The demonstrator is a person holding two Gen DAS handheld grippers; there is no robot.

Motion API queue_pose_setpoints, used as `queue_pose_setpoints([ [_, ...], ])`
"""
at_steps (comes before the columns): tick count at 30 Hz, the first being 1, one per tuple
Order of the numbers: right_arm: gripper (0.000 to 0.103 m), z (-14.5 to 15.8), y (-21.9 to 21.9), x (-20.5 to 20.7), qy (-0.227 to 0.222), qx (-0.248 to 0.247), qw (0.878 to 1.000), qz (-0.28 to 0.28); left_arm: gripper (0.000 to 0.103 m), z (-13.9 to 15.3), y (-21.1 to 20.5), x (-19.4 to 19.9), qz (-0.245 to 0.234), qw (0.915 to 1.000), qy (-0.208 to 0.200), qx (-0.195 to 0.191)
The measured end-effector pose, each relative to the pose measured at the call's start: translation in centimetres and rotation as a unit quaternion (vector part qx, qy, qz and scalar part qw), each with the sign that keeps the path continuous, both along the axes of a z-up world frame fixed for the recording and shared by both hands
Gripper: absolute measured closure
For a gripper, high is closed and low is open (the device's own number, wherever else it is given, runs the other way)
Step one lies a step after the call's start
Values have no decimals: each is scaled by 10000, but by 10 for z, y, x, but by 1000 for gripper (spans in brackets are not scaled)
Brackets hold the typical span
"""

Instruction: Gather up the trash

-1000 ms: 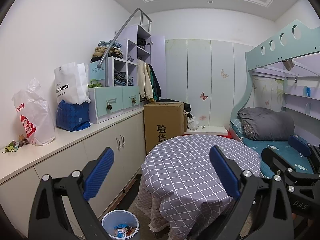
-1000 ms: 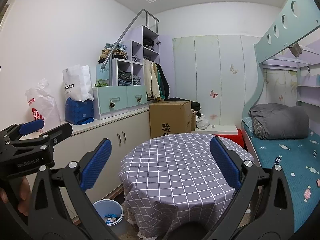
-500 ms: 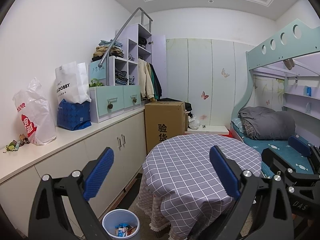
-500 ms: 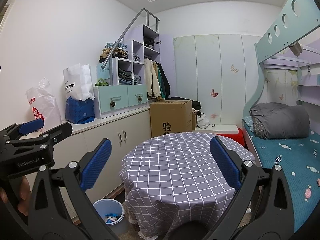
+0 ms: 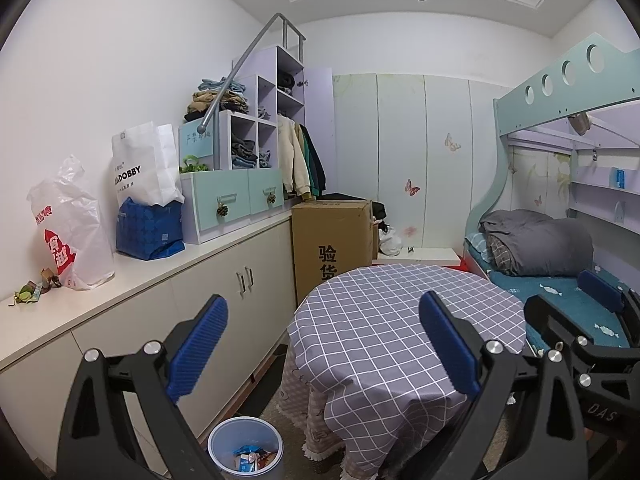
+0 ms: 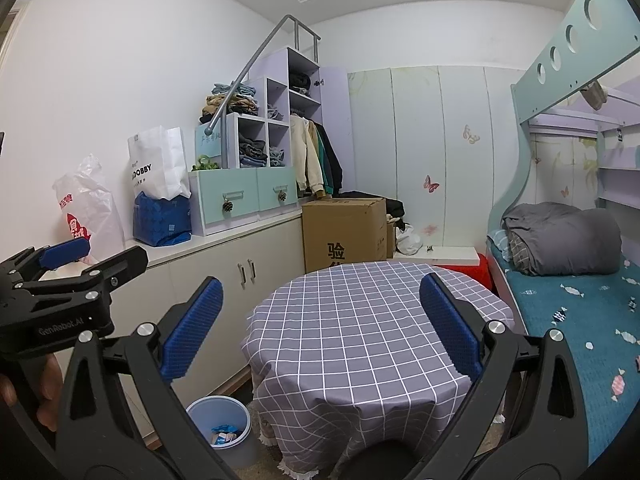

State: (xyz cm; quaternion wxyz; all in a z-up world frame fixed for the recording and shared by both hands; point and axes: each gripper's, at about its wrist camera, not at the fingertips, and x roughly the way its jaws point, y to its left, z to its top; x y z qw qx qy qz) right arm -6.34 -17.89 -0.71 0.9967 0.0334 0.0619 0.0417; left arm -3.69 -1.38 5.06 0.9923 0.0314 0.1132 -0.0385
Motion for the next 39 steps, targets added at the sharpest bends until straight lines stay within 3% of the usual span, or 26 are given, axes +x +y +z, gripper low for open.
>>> queue_pose_setpoints([
  [39, 6, -7, 13, 1, 85, 57, 9999, 28, 9, -3, 5, 3, 25, 10000, 40, 10],
])
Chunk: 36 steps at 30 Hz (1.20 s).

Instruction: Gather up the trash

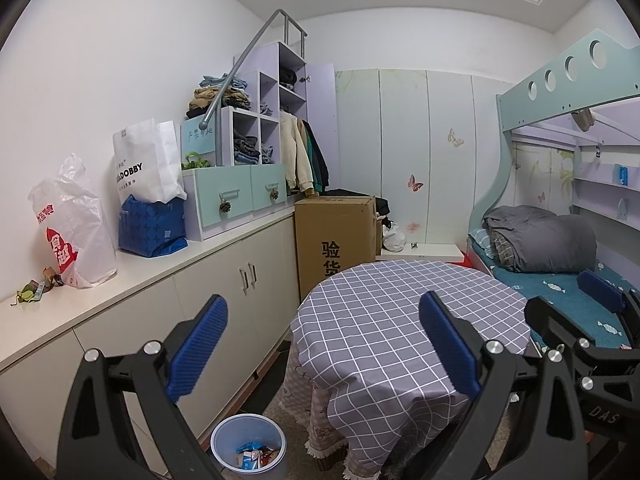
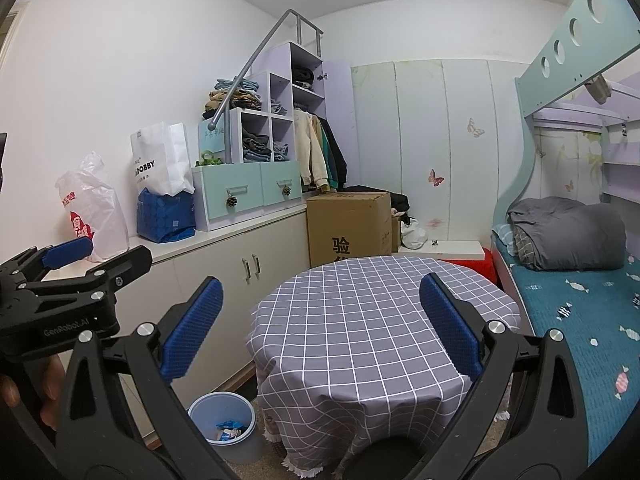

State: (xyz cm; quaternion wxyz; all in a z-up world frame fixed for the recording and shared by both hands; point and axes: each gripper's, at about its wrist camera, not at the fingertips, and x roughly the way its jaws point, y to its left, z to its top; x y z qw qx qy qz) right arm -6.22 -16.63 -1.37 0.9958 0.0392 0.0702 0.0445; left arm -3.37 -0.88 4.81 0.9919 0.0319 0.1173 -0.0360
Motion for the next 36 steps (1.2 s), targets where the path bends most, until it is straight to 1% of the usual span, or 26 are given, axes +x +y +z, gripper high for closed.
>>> queue_pose_setpoints([
  [20, 6, 1, -5, 4, 59, 19, 9999, 89, 9, -1, 5, 1, -3, 10000, 20, 12],
  [36, 6, -5, -10, 7, 99, 45, 9999, 126, 9, -4, 15, 5, -16, 10000, 54, 34],
])
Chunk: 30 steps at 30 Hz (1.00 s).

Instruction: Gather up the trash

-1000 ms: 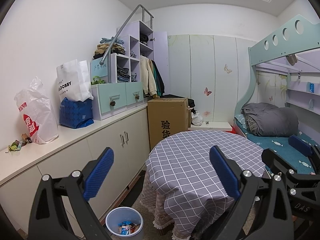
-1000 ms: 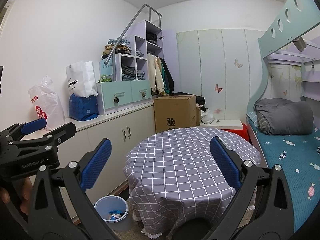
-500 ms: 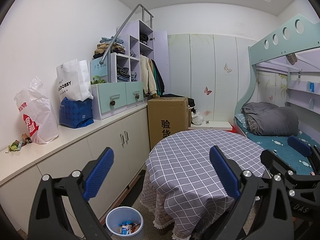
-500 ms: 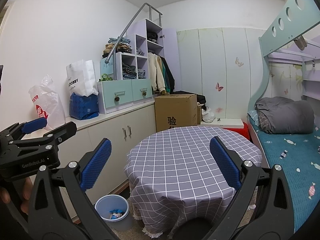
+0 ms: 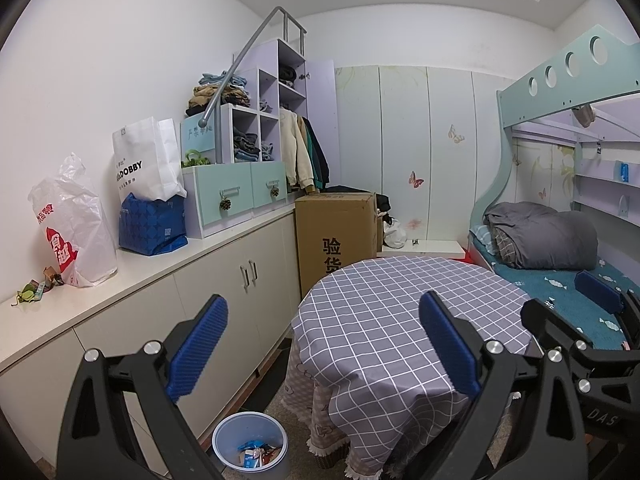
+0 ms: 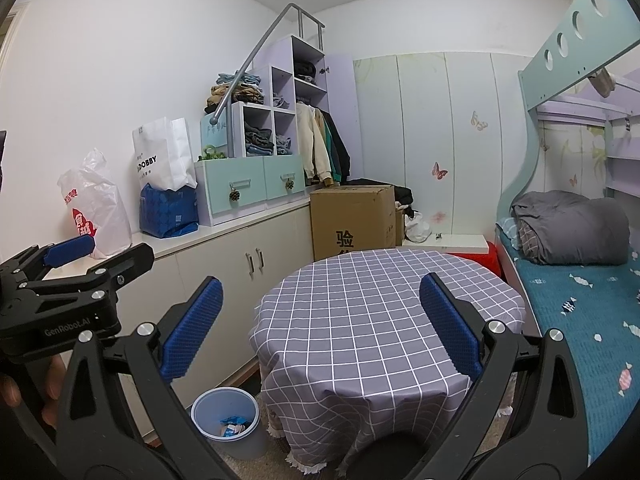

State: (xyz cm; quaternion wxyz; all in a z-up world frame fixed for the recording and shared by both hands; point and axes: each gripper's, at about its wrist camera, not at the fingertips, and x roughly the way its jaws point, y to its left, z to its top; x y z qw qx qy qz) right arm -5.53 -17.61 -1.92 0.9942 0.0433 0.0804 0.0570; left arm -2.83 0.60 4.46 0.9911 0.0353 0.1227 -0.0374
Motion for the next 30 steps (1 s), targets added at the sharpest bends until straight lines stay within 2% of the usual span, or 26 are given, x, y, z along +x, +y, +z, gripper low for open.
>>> queue_pose_setpoints([
  [30, 6, -5, -10, 5, 123, 54, 9999, 78, 9, -6, 10, 4, -13, 10000, 52, 15],
])
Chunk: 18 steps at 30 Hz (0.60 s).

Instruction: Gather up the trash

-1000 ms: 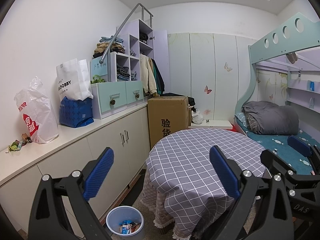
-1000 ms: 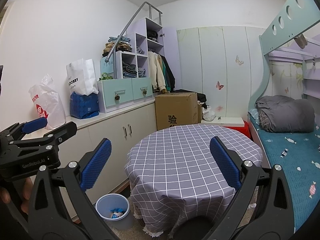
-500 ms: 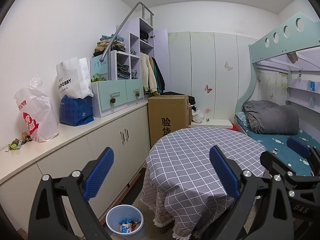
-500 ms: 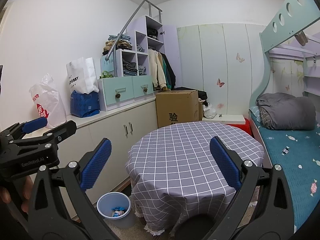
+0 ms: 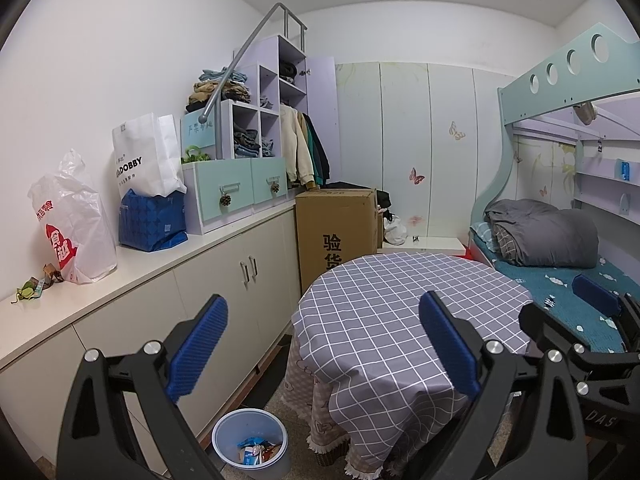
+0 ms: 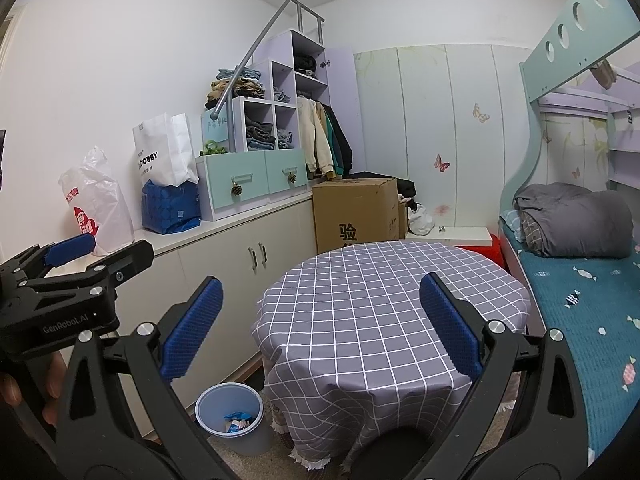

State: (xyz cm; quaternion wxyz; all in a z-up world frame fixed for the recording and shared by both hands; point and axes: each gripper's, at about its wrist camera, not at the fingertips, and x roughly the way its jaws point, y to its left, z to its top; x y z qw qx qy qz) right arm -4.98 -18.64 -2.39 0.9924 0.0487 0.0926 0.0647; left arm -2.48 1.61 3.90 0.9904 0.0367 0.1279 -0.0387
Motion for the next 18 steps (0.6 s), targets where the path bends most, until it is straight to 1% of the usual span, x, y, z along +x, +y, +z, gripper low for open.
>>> queue_pose_setpoints([
  [18, 6, -5, 0, 5, 59, 13, 10000, 47, 8, -8, 10, 5, 10, 10000, 47, 14],
])
